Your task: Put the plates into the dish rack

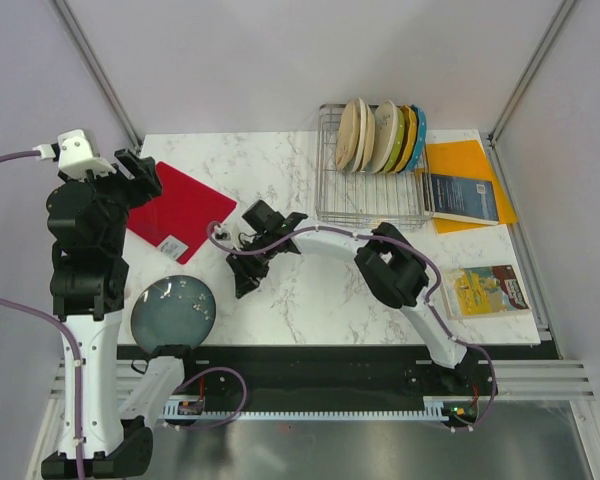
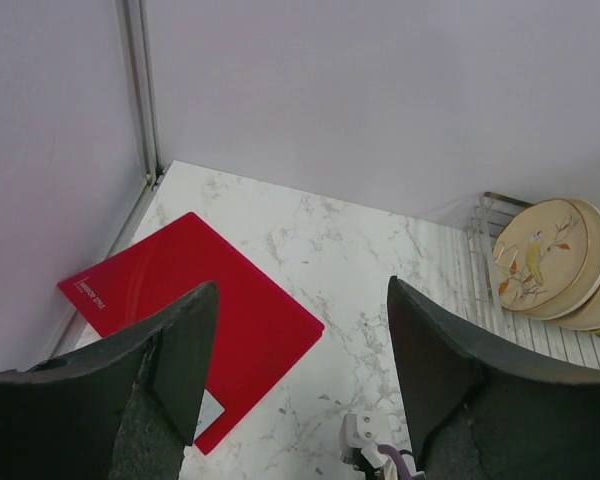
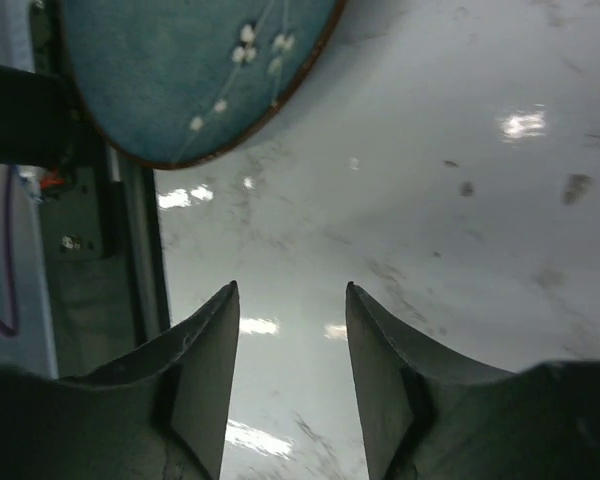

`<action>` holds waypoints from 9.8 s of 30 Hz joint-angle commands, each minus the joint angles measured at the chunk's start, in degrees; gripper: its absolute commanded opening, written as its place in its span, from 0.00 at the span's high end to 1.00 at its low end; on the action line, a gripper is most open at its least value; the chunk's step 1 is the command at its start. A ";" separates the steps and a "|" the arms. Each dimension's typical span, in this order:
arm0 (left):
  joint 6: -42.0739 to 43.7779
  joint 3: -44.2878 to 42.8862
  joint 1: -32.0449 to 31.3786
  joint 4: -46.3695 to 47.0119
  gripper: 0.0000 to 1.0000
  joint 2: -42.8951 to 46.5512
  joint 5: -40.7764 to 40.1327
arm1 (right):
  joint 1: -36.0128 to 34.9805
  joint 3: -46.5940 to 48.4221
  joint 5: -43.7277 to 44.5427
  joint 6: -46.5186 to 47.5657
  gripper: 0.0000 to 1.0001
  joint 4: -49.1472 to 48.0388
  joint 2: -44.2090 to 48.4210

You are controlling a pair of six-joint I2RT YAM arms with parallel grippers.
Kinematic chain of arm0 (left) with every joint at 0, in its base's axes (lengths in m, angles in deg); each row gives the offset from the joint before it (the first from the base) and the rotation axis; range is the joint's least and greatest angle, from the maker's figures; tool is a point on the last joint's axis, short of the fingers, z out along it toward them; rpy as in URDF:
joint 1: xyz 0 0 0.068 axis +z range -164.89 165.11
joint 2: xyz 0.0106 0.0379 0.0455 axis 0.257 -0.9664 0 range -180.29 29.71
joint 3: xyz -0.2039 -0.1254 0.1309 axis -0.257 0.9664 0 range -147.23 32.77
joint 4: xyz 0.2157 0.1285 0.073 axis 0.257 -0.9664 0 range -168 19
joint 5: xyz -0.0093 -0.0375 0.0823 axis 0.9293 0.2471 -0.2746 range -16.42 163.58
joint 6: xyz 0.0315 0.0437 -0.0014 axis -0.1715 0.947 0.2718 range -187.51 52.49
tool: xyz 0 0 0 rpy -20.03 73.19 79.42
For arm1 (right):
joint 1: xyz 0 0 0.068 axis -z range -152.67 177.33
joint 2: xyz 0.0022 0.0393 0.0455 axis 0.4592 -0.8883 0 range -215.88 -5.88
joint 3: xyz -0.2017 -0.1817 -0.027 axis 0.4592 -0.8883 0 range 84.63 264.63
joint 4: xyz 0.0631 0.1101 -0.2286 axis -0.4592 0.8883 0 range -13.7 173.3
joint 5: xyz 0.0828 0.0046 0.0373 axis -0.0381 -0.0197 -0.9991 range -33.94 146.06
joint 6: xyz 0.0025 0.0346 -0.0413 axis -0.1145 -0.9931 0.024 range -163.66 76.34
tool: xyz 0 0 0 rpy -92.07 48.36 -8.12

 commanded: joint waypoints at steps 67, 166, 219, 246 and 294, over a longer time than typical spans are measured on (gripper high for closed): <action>10.12 -12.10 6.35 -1.08 0.28 -36.87 64.57 | 26.93 -4.21 -9.99 -30.90 1.00 -20.43 23.29; 16.72 -4.99 6.17 3.93 0.38 -38.20 37.94 | 32.65 14.31 29.30 -15.43 1.00 -11.91 22.32; 17.24 13.92 6.70 10.26 0.37 -27.73 51.75 | 20.08 39.12 98.03 0.66 1.00 -18.68 -8.45; 17.68 14.44 6.79 10.70 0.37 -29.40 52.80 | 19.38 38.51 99.08 4.08 1.00 -24.22 -5.98; 16.18 13.83 6.79 10.52 0.36 -26.59 52.80 | 12.88 24.81 87.83 14.89 0.02 -20.53 10.51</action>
